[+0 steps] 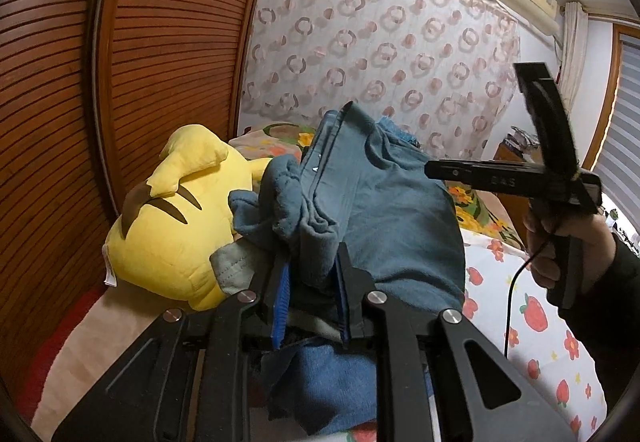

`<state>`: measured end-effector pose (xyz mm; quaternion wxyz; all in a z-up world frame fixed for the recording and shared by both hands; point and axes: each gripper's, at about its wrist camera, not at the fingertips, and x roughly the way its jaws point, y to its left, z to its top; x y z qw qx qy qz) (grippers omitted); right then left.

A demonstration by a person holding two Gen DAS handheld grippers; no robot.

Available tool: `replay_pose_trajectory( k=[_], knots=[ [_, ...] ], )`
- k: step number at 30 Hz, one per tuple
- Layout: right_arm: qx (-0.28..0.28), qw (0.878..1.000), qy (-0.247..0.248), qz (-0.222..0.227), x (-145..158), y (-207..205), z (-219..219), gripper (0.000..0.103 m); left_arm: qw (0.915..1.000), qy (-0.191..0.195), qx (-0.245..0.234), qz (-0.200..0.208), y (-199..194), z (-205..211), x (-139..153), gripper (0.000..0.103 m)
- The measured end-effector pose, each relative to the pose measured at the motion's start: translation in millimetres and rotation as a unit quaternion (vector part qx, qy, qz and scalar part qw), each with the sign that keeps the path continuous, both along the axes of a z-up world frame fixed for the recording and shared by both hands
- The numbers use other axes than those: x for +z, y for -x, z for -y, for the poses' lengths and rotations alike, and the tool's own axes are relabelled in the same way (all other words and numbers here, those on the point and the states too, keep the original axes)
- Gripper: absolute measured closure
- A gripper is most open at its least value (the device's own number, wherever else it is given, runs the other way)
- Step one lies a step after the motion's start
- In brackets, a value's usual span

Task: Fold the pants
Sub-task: 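Lower the teal shorts onto the jeans stack with both grippers, then open both grippers to release the shorts on the stack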

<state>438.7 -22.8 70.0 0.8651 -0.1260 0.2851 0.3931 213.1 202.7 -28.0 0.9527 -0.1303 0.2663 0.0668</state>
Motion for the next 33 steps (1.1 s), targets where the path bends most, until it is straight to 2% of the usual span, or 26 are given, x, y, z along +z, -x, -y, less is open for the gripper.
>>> replay_pose_trajectory(
  k=[6,9,11,18,20,21,28,31,33],
  knots=[
    [0.011,1.0,-0.016,-0.002,-1.0,29.4,15.1,0.077,0.9998,-0.018,0.002,-0.009,8.4,5.2,5.4,0.077],
    [0.013,1.0,-0.023,-0.002,-2.0,43.5,25.0,0.072,0.9997,-0.022,0.002,-0.009,14.9,6.8,8.6,0.067],
    [0.011,1.0,-0.025,-0.001,-2.4,54.2,31.9,0.071,0.9997,-0.023,0.002,-0.008,20.8,7.6,10.9,0.056],
    [-0.001,0.999,-0.035,0.003,-1.9,90.0,56.4,0.069,0.9994,-0.034,-0.002,-0.009,36.2,13.4,17.2,0.054],
    [-0.005,0.999,-0.036,0.004,-2.9,101.2,63.4,0.069,0.9994,-0.033,-0.003,-0.005,41.7,15.0,18.8,0.028],
    [-0.007,0.999,-0.037,0.004,-3.2,105.5,66.0,0.068,0.9996,-0.029,-0.003,0.001,46.0,15.5,19.9,0.024],
    [-0.016,0.999,-0.045,0.006,-4.4,138.4,85.8,0.067,0.999,-0.04,-0.017,0.002,59.9,27.0,24.0,0.02],
    [-0.021,0.999,-0.049,0.006,-5.7,150.4,95.8,0.061,0.9986,-0.051,-0.013,-0.001,65.8,33.1,23.9,0.011],
    [-0.023,0.998,-0.05,0.005,-7.4,158.6,100.5,0.058,0.9989,-0.044,-0.017,-0.002,70.0,34.4,23.6,0.01]
  ],
)
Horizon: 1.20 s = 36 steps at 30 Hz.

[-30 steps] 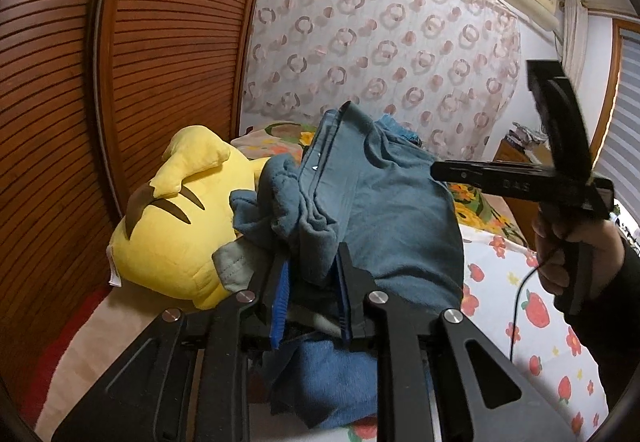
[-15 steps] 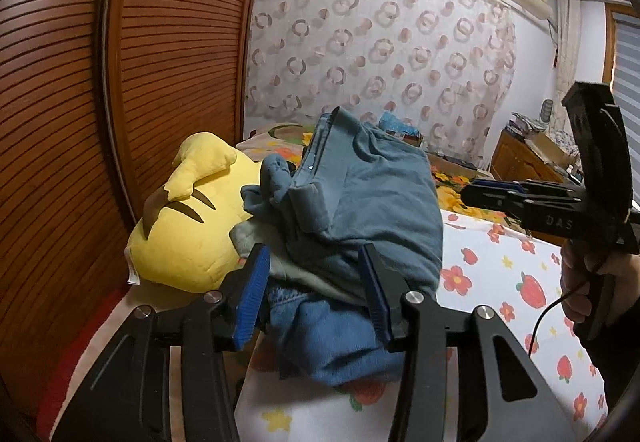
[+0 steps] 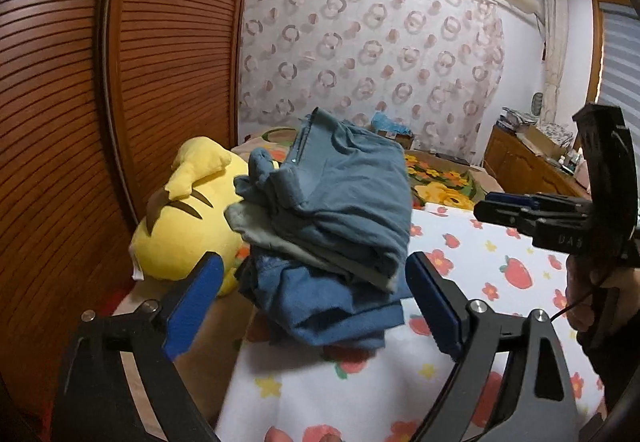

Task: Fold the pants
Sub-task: 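Open both grippers to release the shorts on the stack, then withdraw both grippers from the clothes stack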

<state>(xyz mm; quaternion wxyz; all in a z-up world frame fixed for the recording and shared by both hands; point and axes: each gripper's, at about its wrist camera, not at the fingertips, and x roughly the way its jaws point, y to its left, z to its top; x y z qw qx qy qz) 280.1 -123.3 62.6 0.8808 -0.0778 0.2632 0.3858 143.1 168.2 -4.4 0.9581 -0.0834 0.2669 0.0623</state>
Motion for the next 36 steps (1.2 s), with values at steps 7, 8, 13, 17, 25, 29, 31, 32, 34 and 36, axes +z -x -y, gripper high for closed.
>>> replay_pose_trajectory(
  k=[7,8,13,17,25,29,31,32,34,36],
  knots=[
    [-0.011,1.0,0.0,0.002,0.5,28.6,14.6,0.052,0.9999,0.001,-0.015,0.003,14.1,10.3,0.0,0.001],
    [-0.012,1.0,0.0,0.002,1.1,32.3,15.5,0.051,0.9998,0.0,-0.018,0.003,16.5,12.4,0.0,0.001],
    [-0.025,1.0,-0.004,0.005,0.4,55.9,26.9,0.044,0.9994,-0.003,-0.033,0.008,27.2,21.9,-2.2,0.001],
    [-0.043,0.999,-0.005,0.004,-2.5,73.5,36.6,0.043,0.9991,-0.01,-0.041,0.003,33.0,30.5,-4.6,0.001],
    [-0.072,0.997,-0.008,0.005,-8.6,106.1,58.5,0.042,0.9987,-0.002,-0.05,0.002,42.0,45.0,-8.5,0.001],
    [-0.085,0.996,-0.006,0.009,-9.2,121.5,68.2,0.042,0.9982,-0.001,-0.059,-0.001,45.7,54.8,-11.1,0.001],
    [-0.092,0.996,-0.005,0.012,-8.5,129.8,71.8,0.041,0.9979,-0.005,-0.064,-0.003,48.2,61.5,-12.4,0.001],
    [-0.095,0.995,-0.005,0.014,-8.4,133.6,73.6,0.04,0.9978,-0.006,-0.066,-0.003,49.3,64.1,-12.7,0.001],
    [-0.104,0.994,-0.004,0.02,-8.7,142.8,78.5,0.038,0.9974,-0.008,-0.072,-0.005,51.5,69.0,-12.8,0.001],
    [-0.117,0.993,-0.001,0.025,-9.8,153.7,81.3,0.038,0.997,-0.013,-0.077,-0.006,54.4,75.6,-13.0,0.001]
  ],
)
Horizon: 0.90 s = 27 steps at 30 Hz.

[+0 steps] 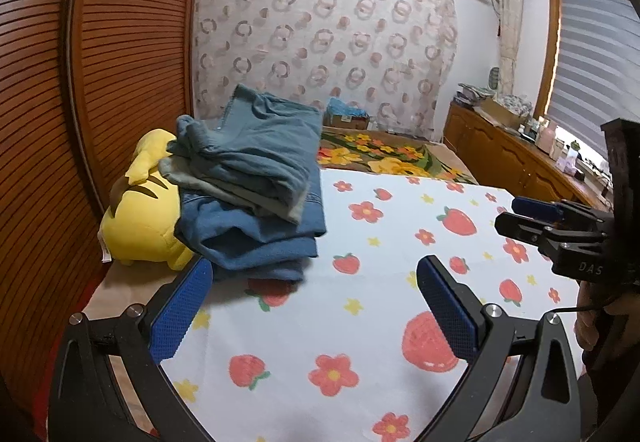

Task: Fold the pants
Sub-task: 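Withdraw both grippers from the clothes stack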

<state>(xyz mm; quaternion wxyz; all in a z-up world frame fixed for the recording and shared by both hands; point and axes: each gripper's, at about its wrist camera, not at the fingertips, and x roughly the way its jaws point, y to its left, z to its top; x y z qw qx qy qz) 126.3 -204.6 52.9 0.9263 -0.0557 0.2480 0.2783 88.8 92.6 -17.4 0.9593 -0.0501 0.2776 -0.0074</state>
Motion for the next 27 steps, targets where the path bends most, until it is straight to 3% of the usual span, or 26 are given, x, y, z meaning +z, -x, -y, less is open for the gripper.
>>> replay_pose_trajectory(
  k=[8,27],
  knots=[
    [-0.019,1.0,-0.005,0.003,-4.0,34.9,11.5,0.03,0.9996,-0.01,-0.027,-0.004,8.7,30.4,-2.7,0.001],
    [-0.104,0.994,-0.035,0.015,-3.0,90.6,67.1,0.03,0.9975,-0.019,-0.068,-0.01,21.4,89.7,1.4,0.001]
  ],
)
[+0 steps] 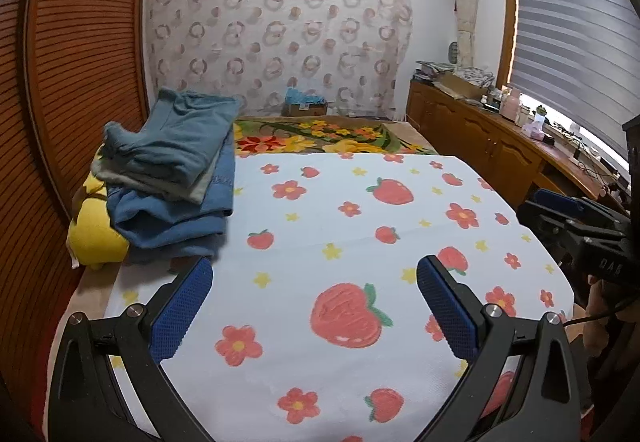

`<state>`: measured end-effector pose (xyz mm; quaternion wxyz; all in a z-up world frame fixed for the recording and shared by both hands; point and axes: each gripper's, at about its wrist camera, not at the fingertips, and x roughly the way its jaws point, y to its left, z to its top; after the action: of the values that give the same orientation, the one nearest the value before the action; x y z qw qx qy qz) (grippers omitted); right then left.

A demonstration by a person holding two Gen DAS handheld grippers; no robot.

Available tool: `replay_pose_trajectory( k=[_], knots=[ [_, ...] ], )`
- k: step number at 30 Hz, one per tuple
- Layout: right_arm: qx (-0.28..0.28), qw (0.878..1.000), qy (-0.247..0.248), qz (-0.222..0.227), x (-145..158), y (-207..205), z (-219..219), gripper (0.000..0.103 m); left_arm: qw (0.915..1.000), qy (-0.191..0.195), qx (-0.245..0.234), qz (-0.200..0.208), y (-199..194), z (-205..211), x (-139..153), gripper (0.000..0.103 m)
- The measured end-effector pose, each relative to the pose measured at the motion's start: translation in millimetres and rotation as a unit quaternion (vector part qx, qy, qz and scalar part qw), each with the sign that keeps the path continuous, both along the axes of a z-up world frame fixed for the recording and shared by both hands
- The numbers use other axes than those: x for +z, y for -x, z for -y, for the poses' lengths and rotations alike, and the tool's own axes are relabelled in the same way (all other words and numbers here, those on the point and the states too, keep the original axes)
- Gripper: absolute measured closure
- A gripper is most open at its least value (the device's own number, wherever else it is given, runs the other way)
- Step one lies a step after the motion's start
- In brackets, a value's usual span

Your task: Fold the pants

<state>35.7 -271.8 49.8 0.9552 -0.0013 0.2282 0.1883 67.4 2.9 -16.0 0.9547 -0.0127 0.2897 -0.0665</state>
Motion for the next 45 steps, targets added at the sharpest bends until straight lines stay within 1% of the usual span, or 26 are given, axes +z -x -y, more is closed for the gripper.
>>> replay_pose_trajectory(
  k=[7,14,25,29,33,37,45],
  knots=[
    [-0.028,1.0,-0.01,0.002,3.2,7.1,14.0,0.03,0.9999,-0.004,-0.012,0.012,-0.9,14.3,14.4,0.001],
    [-0.04,0.999,-0.017,0.014,7.9,13.4,11.2,0.03,0.9996,-0.004,-0.014,0.026,2.8,21.6,33.6,0.001],
    [-0.052,0.997,-0.027,0.055,19.6,37.7,7.9,0.03,0.9985,-0.002,-0.008,0.054,17.5,17.4,58.5,0.001],
    [-0.051,0.996,-0.028,0.067,18.7,44.8,5.4,0.03,0.998,-0.002,-0.007,0.063,25.5,14.8,64.2,0.001],
    [-0.05,0.996,-0.027,0.075,11.3,45.9,4.2,0.03,0.9976,-0.005,-0.003,0.069,30.4,11.9,67.8,0.001],
    [-0.047,0.996,-0.025,0.075,6.6,46.8,4.1,0.029,0.9975,-0.005,0.0,0.07,32.5,9.3,68.6,0.001],
    [-0.047,0.996,-0.025,0.073,6.4,43.1,8.1,0.03,0.9974,-0.004,0.005,0.072,33.7,3.9,70.8,0.001]
  ],
)
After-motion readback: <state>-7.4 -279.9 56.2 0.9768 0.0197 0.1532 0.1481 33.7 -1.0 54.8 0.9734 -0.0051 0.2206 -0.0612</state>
